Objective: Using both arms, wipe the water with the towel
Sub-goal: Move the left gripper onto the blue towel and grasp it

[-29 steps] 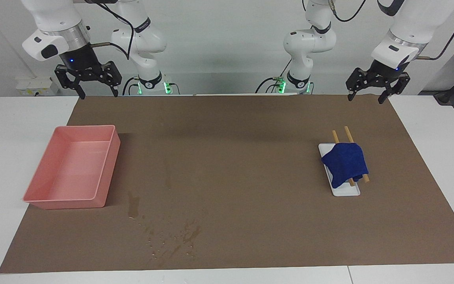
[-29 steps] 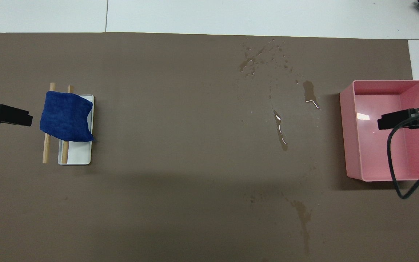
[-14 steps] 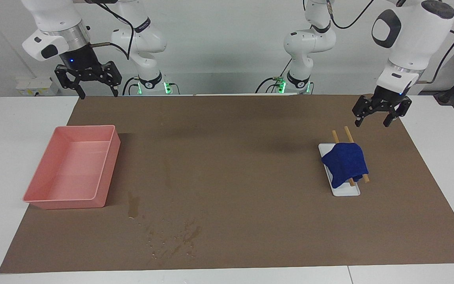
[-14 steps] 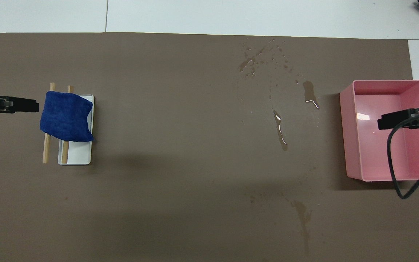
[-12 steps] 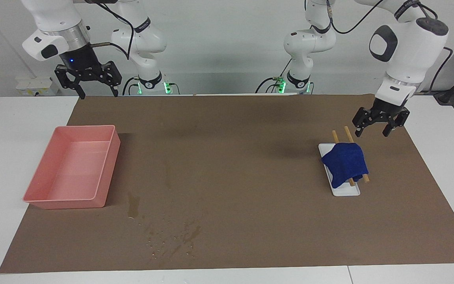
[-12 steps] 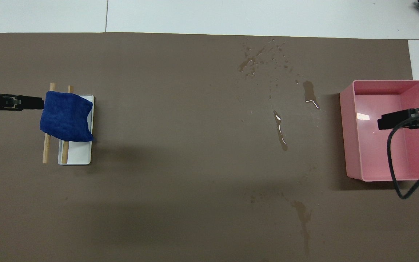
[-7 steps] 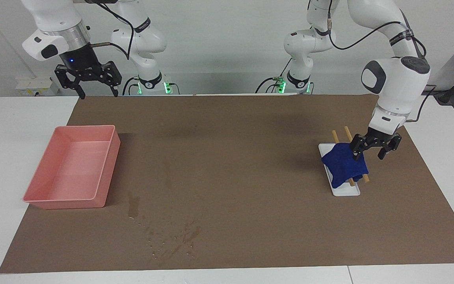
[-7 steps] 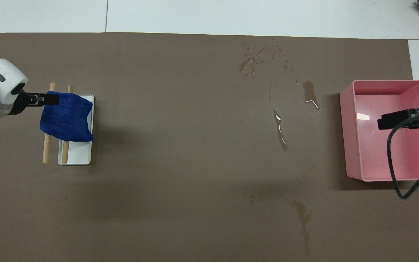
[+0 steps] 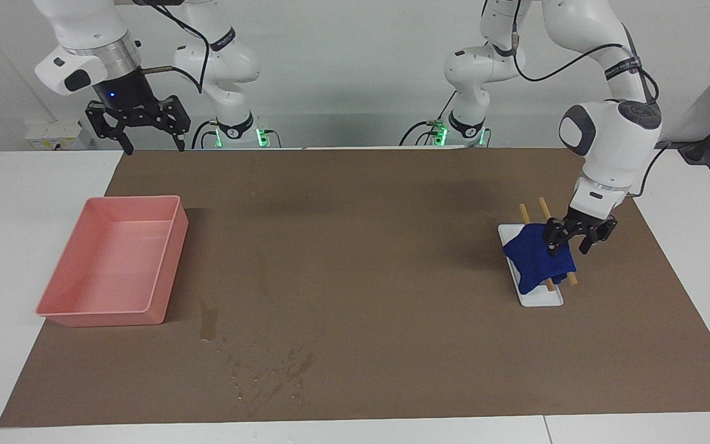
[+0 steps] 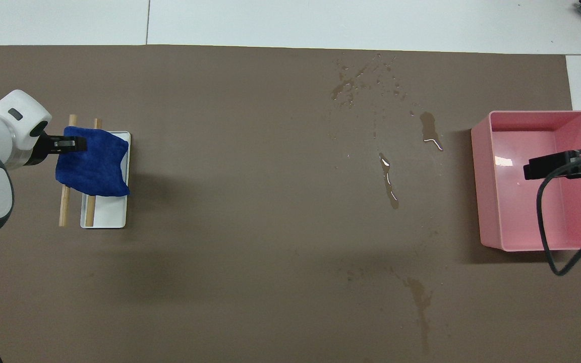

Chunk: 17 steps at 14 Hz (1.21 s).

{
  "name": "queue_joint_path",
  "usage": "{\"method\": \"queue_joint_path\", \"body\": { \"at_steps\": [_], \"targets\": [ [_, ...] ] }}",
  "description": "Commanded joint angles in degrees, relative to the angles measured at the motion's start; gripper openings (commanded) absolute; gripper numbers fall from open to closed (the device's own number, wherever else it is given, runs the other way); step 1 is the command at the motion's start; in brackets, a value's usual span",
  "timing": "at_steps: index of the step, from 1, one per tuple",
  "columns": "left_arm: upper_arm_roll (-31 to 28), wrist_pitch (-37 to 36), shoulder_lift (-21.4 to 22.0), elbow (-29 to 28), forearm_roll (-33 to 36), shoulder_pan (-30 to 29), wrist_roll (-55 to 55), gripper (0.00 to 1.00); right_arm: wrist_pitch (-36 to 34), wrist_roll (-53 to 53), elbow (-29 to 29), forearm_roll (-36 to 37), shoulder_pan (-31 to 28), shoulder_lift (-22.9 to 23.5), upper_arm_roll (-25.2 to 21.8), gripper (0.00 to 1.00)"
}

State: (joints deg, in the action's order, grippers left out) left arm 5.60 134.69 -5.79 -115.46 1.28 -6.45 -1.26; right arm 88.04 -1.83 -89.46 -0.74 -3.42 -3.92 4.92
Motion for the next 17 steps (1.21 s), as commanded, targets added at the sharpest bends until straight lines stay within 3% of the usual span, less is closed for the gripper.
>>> {"method": "queue_joint_path", "body": {
  "at_steps": [1, 2, 4, 11, 13, 14, 17],
  "targets": [
    [-0.1, 1.4, 1.4, -2.0, 4.2, 0.0, 1.3, 0.44, -0.5, -1.5, -0.8, -1.0, -0.9, -1.0, 0.4, 1.0],
    [-0.1, 1.1, 1.4, -2.0, 4.4, -0.1, 1.3, 0.33, -0.5, -1.4, -0.8, -1.0, -0.9, -1.0, 0.4, 1.0],
    [-0.1, 0.8, 1.5, -2.1, 4.5, -0.1, 1.2, 0.0, -0.5, -1.5, -0.8, -1.0, -0.9, -1.0, 0.4, 1.0],
    [-0.1, -3.3, 1.3, 1.5, 4.4, 0.1, 1.5, 0.0, -0.5, -1.5, -0.8, -1.0, -0.9, -1.0, 0.4, 1.0],
    [0.2, -9.8, 1.3, 5.7, 3.6, 0.1, 2.3, 0.0, -0.5, -1.5, -0.8, -1.0, -0.9, -1.0, 0.4, 1.0],
    [0.4, -13.0, 1.3, 7.5, 2.2, 0.2, 4.1, 0.0, -0.5, -1.5, -0.8, -1.0, -0.9, -1.0, 0.4, 1.0],
    [0.7, -17.5, 2.4, 10.0, -12.5, 0.9, 12.4, 0.0, -0.5, -1.4, -0.8, -1.0, -0.9, -1.0, 0.4, 1.0]
  ]
}}
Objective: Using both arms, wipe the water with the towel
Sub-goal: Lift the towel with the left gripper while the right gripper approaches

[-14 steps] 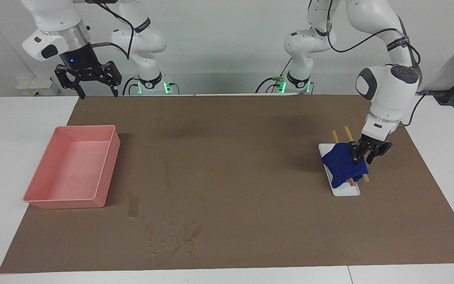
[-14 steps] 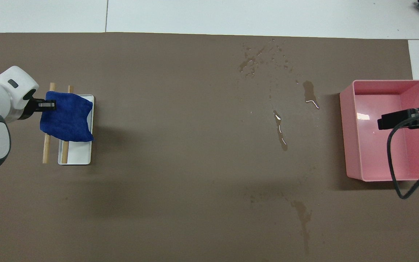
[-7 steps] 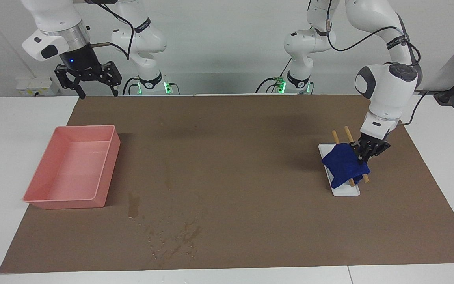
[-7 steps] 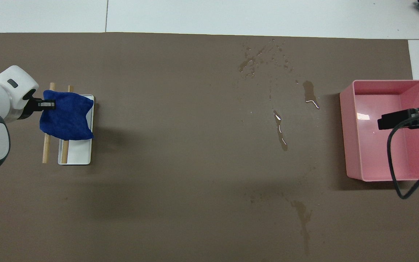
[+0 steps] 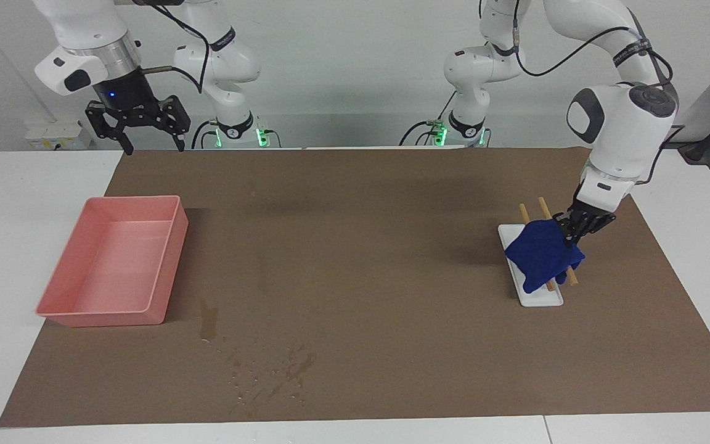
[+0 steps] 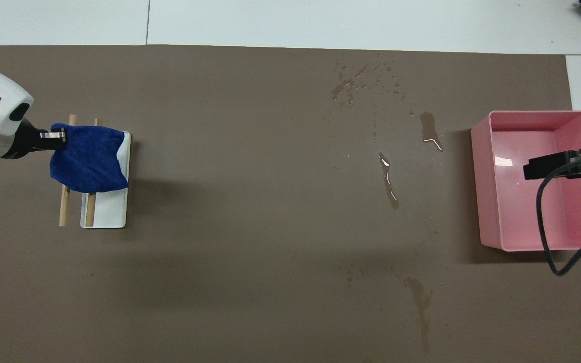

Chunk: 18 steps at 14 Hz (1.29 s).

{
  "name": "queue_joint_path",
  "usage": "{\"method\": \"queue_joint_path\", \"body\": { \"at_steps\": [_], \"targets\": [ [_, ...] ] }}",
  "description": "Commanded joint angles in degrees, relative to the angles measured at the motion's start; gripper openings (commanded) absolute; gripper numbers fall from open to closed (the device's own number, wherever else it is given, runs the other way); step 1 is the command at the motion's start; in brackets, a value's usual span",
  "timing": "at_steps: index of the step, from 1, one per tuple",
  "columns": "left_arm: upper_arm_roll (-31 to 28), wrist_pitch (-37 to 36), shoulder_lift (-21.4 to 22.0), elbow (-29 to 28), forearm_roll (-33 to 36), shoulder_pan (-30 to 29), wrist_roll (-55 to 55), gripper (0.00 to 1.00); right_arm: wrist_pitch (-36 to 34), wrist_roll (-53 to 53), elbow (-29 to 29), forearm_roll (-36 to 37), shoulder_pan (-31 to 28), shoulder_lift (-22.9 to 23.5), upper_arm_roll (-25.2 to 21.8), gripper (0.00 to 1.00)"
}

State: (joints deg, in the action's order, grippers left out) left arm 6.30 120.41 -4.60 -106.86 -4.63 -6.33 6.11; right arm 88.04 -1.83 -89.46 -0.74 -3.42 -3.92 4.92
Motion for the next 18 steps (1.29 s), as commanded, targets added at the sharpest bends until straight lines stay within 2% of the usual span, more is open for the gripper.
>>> {"method": "queue_joint_path", "body": {
  "at_steps": [1, 4, 7, 9, 11, 13, 15, 18],
  "targets": [
    [0.0, -3.9, 1.9, 1.4, -9.7, 1.6, 8.7, 0.0, -0.6, -1.5, -0.8, -1.0, -0.9, -1.0, 0.4, 1.0],
    [0.6, -6.0, 3.8, 1.3, -16.6, 5.6, 23.5, 0.0, -1.7, -1.9, -0.8, -0.8, -0.1, -1.6, 0.8, 1.0],
    [0.6, -4.9, 4.5, 1.5, -24.8, 11.7, 39.9, 0.0, 0.4, -1.4, -2.0, -1.2, 0.6, -1.9, 1.2, 1.0],
    [1.3, -2.0, 4.6, 1.5, -31.6, 15.0, 50.6, 0.0, 3.1, 0.4, -3.8, -6.2, 0.4, -2.4, 1.1, 1.0],
    [3.6, 4.5, 4.4, 1.7, -35.8, 17.4, 64.0, 0.0, 4.6, 14.2, -6.8, -12.9, 0.3, -3.6, 1.1, 1.0],
    [6.1, 13.1, 3.7, 1.7, -36.2, 18.9, 79.6, 0.0, 9.2, 28.1, -9.6, -18.4, 1.3, -4.9, 1.2, 1.0],
    [6.4, 19.4, 3.5, 1.3, -37.0, 21.8, 89.9, 0.0, 12.2, 37.1, -11.0, -20.3, 5.0, -5.0, 1.2, 1.0],
    [6.4, 28.9, 2.5, 1.3, -38.6, 26.3, 102.9, 0.0, 17.2, 48.1, -13.2, -25.4, 6.5, -5.0, 1.2, 1.0]
  ]
}}
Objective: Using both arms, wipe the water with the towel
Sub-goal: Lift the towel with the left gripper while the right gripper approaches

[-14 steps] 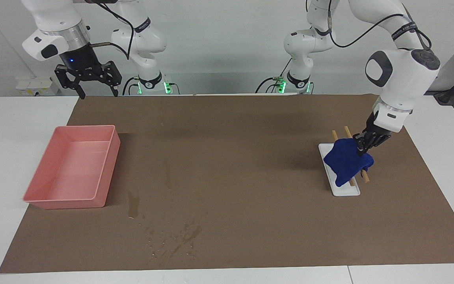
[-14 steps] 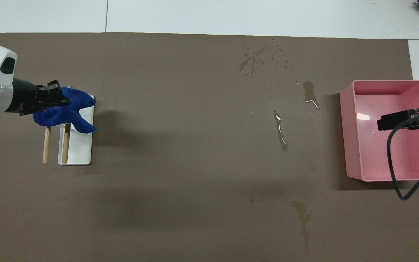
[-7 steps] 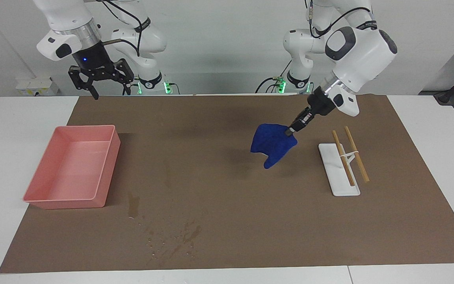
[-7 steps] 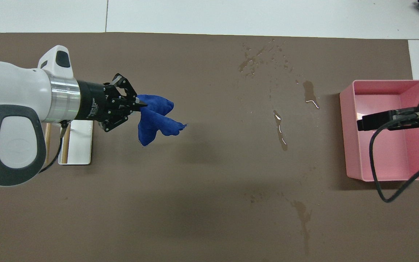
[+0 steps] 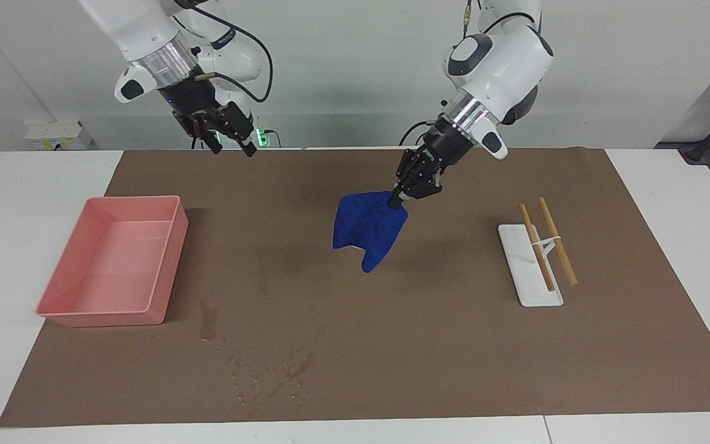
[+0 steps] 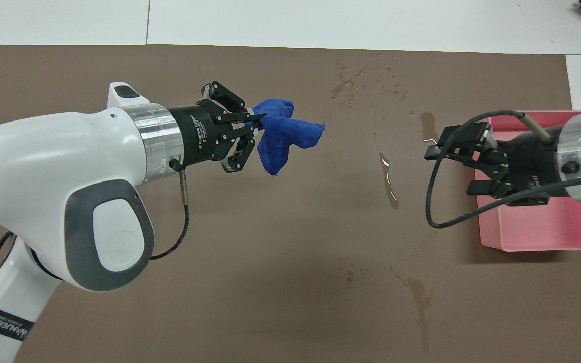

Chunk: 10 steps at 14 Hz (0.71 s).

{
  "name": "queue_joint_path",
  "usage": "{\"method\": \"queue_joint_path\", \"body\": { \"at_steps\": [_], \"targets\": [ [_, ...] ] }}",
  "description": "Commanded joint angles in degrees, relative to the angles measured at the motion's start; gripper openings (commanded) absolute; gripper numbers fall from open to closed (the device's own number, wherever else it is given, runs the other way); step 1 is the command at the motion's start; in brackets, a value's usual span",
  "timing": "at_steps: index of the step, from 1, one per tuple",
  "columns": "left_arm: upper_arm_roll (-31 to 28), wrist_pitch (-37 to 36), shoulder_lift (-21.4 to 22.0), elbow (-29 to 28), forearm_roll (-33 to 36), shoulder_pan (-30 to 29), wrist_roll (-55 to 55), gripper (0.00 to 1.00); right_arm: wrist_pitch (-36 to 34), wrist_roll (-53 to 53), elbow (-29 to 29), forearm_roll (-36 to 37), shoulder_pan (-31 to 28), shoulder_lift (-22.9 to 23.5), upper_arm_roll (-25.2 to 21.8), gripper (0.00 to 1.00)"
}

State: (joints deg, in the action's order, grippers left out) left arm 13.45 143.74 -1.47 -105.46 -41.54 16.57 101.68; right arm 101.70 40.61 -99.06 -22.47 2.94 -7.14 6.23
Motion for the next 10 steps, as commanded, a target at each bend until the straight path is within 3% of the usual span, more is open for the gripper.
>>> {"method": "queue_joint_path", "body": {
  "at_steps": [1, 5, 10],
  "targets": [
    [-0.7, 8.2, -0.7, -0.4, -1.7, 5.1, 10.2, 0.0, 4.5, 8.9, -3.9, -6.2, 0.0, -1.7, -0.1, 1.0],
    [-0.7, 9.1, -0.8, -0.5, -1.7, 8.3, 15.9, 0.0, 13.1, 13.8, -8.1, -14.3, 0.6, -0.9, -0.1, 1.0],
    [-0.7, 9.4, -0.5, -0.4, -1.7, 13.6, 17.9, 0.0, 25.4, 21.2, -8.2, -21.8, 4.5, 4.3, -0.1, 1.0]
  ]
}}
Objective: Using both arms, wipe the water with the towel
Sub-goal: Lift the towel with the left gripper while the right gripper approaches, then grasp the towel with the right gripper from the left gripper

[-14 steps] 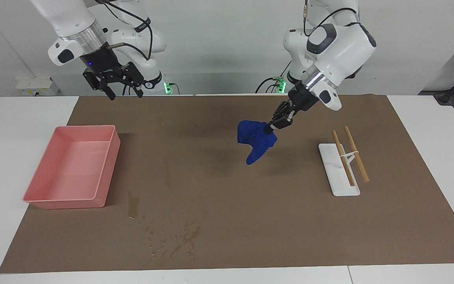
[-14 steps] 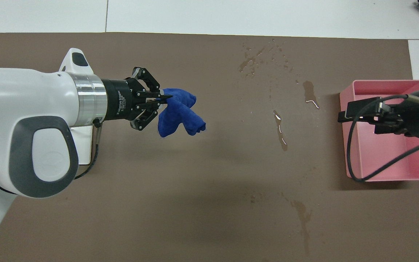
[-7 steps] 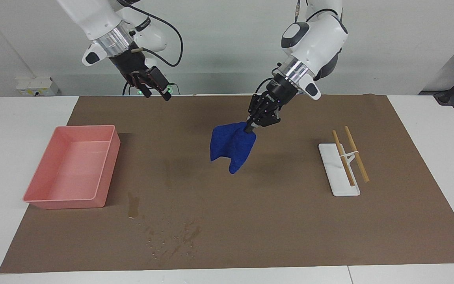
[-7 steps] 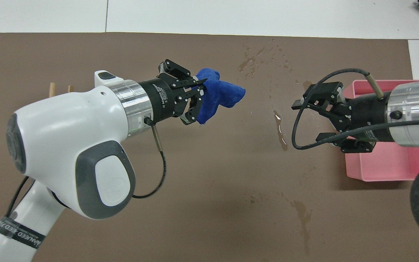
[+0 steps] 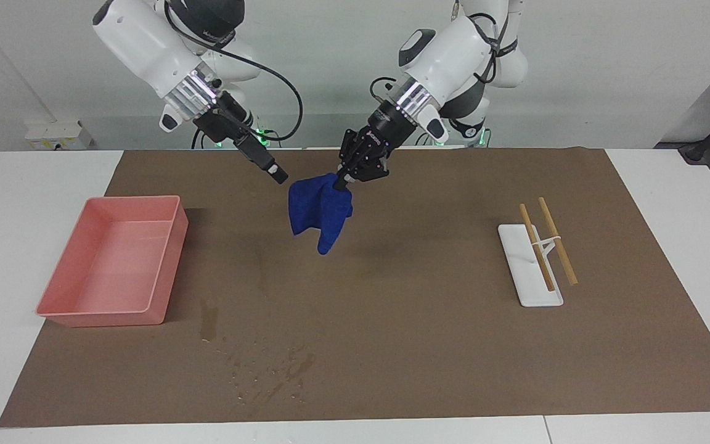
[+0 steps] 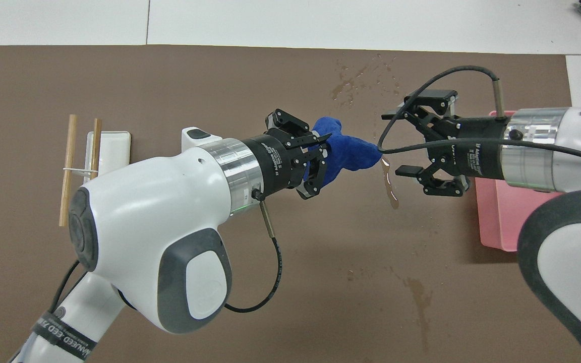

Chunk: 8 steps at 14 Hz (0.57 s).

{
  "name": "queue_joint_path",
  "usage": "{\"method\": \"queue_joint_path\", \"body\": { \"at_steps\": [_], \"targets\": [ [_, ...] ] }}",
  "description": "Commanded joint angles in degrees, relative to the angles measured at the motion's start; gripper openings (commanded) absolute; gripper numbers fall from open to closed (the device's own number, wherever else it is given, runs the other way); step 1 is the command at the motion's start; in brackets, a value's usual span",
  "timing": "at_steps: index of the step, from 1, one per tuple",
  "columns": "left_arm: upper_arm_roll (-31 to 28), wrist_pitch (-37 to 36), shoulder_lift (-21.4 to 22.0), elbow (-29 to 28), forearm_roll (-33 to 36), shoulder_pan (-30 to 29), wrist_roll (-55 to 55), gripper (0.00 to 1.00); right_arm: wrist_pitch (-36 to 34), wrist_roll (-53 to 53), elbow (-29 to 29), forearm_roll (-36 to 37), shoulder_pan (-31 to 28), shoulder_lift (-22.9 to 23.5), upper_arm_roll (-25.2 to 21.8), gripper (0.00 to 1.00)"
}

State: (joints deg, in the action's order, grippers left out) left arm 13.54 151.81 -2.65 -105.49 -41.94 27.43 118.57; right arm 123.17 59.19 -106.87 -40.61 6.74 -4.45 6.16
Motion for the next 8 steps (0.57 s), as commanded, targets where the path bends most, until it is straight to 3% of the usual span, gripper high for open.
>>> {"method": "queue_joint_path", "body": {
  "at_steps": [1, 6, 8],
  "targets": [
    [-0.8, 2.0, 0.7, -0.5, -1.3, 3.8, 1.1, 0.0, 5.1, 2.6, -0.4, -3.8, 2.3, 2.3, 0.0, 1.0],
    [-0.8, 4.0, 0.7, -0.1, -1.5, 4.3, 2.5, 0.0, 3.6, 2.6, -2.5, -4.3, 2.3, 2.1, 0.0, 1.0],
    [-0.8, 8.8, 0.5, -0.4, -1.6, 4.1, 4.0, 0.0, 1.6, 2.6, -3.1, -4.3, 2.3, 1.6, 0.0, 1.0]
  ]
}}
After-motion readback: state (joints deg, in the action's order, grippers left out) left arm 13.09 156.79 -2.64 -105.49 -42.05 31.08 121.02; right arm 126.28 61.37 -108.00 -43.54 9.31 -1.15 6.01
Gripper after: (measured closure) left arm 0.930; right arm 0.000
